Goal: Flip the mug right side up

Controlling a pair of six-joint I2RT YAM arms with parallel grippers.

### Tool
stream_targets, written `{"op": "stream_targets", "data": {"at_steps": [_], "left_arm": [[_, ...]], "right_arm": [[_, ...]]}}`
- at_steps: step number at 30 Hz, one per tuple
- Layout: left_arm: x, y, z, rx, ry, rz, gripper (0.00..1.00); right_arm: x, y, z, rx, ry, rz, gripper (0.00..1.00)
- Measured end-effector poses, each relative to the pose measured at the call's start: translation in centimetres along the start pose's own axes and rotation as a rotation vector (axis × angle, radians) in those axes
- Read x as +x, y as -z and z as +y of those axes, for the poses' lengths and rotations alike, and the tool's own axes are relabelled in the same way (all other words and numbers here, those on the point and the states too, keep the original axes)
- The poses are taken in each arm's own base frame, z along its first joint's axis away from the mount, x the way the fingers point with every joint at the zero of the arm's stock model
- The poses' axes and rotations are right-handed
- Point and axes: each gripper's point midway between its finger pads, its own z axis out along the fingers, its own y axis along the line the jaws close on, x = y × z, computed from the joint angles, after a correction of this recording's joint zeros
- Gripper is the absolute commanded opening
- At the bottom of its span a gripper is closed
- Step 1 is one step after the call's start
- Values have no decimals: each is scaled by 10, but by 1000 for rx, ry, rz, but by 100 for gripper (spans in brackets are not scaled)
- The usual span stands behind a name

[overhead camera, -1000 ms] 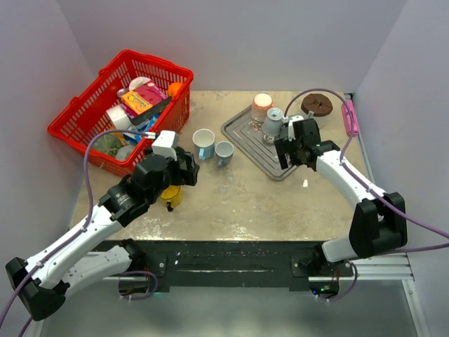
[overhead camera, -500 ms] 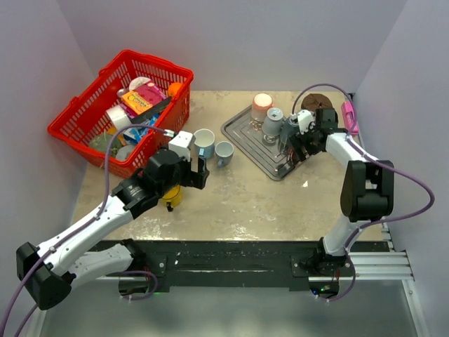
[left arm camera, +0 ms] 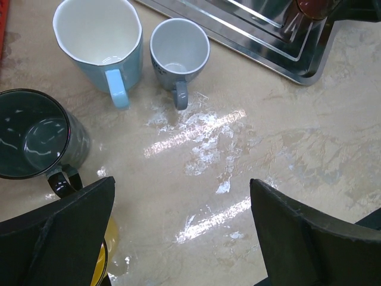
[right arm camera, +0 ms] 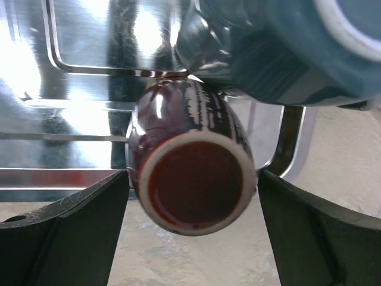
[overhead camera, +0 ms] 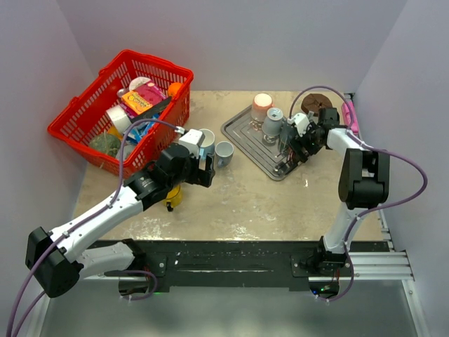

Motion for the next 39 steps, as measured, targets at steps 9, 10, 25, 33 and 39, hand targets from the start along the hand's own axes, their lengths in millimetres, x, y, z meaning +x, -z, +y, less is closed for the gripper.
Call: {"op": "stream_targets", "data": {"at_steps": [9, 10, 25, 33, 39], "left_arm": [[-2, 1, -1, 4, 1, -7, 99], [-3, 2, -1, 6, 2, -9, 99], [-1, 7, -6, 47, 7, -28, 99], [0, 9, -6, 55, 9, -38, 99], [1, 9, -6, 57, 9, -40, 99]], "right_arm": [[-6, 5, 16, -70, -13, -36, 86], [-6, 7, 18, -72, -15, -39, 86], [14, 15, 60, -148, -142, -8, 49], [12, 21, 57, -88, -159, 5, 58], [0, 32, 44, -4, -146, -38, 52]]}}
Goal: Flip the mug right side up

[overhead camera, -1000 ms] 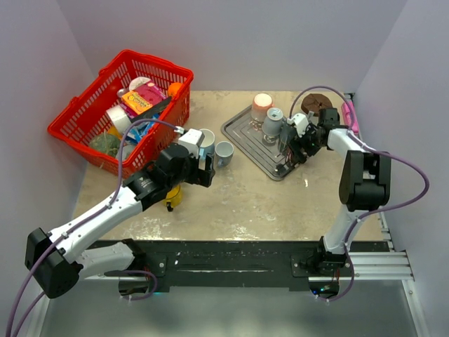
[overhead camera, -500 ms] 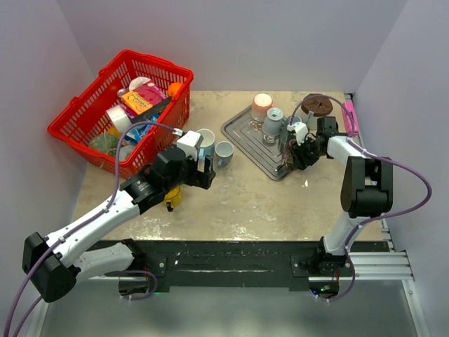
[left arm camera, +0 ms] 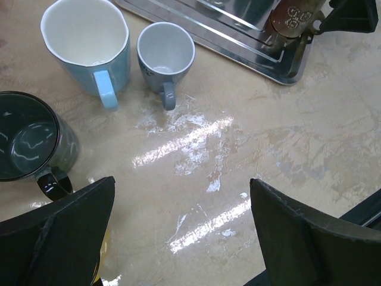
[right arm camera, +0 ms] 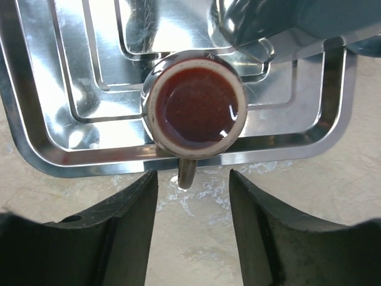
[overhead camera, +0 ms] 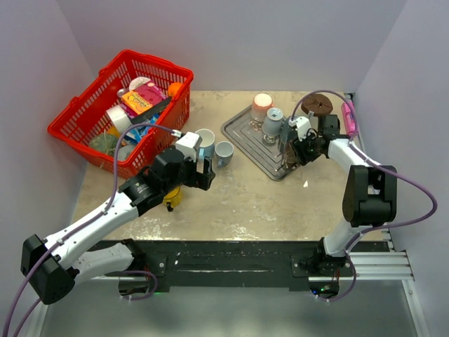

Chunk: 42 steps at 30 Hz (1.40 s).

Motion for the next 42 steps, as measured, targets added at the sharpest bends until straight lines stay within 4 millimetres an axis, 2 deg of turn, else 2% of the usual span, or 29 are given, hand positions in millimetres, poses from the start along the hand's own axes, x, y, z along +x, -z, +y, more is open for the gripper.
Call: {"op": "stream_targets", "data": {"at_steps": [10, 13, 16, 21, 22, 24, 25, 35, 38, 42], "left_arm": [[-1, 0, 0, 2, 1, -3, 99], [0, -1, -1, 2, 1, -1, 99], [1, -2, 0, 1, 0, 3, 99], [2, -4, 0, 0, -1, 8, 99], [3, -4, 0, 0, -1, 10, 99], [3, -5, -1, 2, -2, 14, 99], [4, -5, -1, 2, -2, 16, 99], [5, -6, -1, 3, -2, 20, 99], [5, -6, -1, 5, -2, 21, 99], [5, -6, -2, 7, -2, 21, 99]], "right_arm": [[-5, -3, -6, 37, 11, -19, 45], [-4, -4, -5, 37, 10, -19, 40], [-4, -7, -6, 35, 5, -18, 30], [1, -15, -1, 31, 7, 10, 26], [1, -17, 0, 30, 10, 13, 22], [0, -19, 3, 29, 15, 15, 3], [0, -19, 3, 32, 15, 18, 0], [-10, -19, 4, 45, -47, -20, 0], [-22, -16, 13, 14, -133, -71, 0], [-51, -2, 31, -65, -248, -204, 0]]}}
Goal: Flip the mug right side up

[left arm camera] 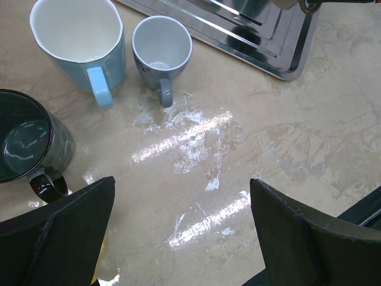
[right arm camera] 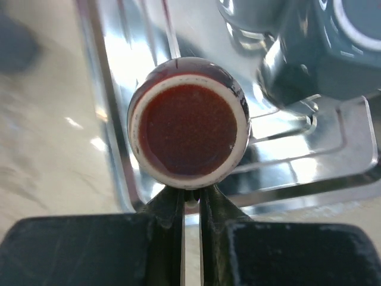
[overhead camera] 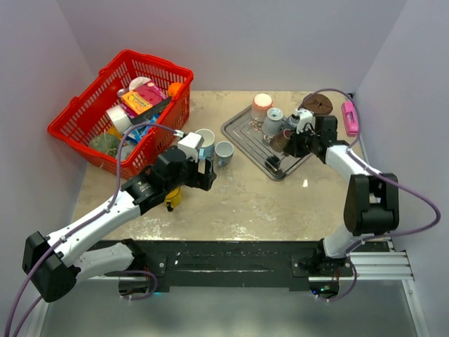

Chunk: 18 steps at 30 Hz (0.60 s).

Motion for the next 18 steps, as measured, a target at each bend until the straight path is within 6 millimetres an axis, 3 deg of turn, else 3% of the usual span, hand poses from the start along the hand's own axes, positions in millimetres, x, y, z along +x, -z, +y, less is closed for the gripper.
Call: {"op": "stream_targets", "data": {"at_steps": [4, 10, 14, 18], "left_arm": [[-2, 4, 0, 3, 2, -8, 99], [-10, 10, -7, 37, 9, -30, 99], [-22, 13, -20, 100, 17, -56, 99], [-45, 16, -42, 204, 46, -120, 99]], "right_arm": [[-33, 28, 39, -110, -127, -217, 0], [-93, 90, 92, -292, -262, -515, 0], [-134, 135, 140, -446, -301, -656, 0], [-159, 182, 189, -633, -335, -759, 0]]}}
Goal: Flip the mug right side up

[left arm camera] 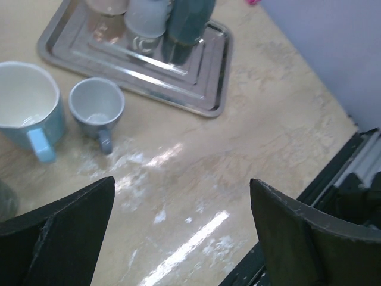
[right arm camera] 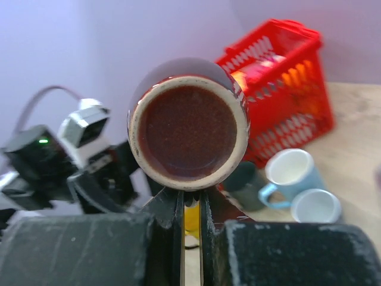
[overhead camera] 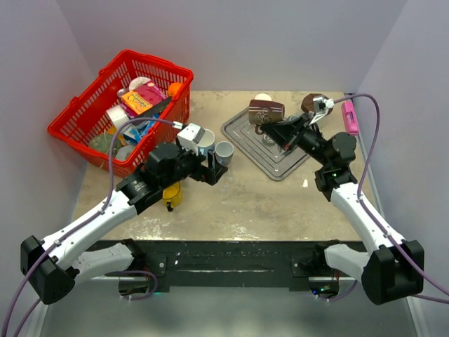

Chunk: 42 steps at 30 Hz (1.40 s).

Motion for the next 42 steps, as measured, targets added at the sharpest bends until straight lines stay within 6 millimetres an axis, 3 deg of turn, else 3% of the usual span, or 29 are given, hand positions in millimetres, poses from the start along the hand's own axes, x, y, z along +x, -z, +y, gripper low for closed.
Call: {"op": "stream_targets", "data": {"at_steps": [3, 9, 15, 27, 38, 42], "left_arm": [[-23, -4, -24, 112, 43, -75, 99], [-69, 2, -69, 334, 121, -234, 97], [-107, 18, -101, 508, 161, -366, 87], [-121, 24, -123, 649, 222, -402, 51], [-127, 28, -127, 678, 247, -418, 40], [-127, 29, -127, 681, 252, -417, 24]], "right_arm": [[-8, 0, 35, -101, -61, -44, 0], [-9, -1, 85, -228, -141, -64, 0], [-6, 1, 117, -309, -167, -65, 0], [0, 0, 133, -342, -169, -63, 0], [3, -2, 133, -334, -144, -64, 0], [4, -3, 132, -331, -135, -67, 0]]}}
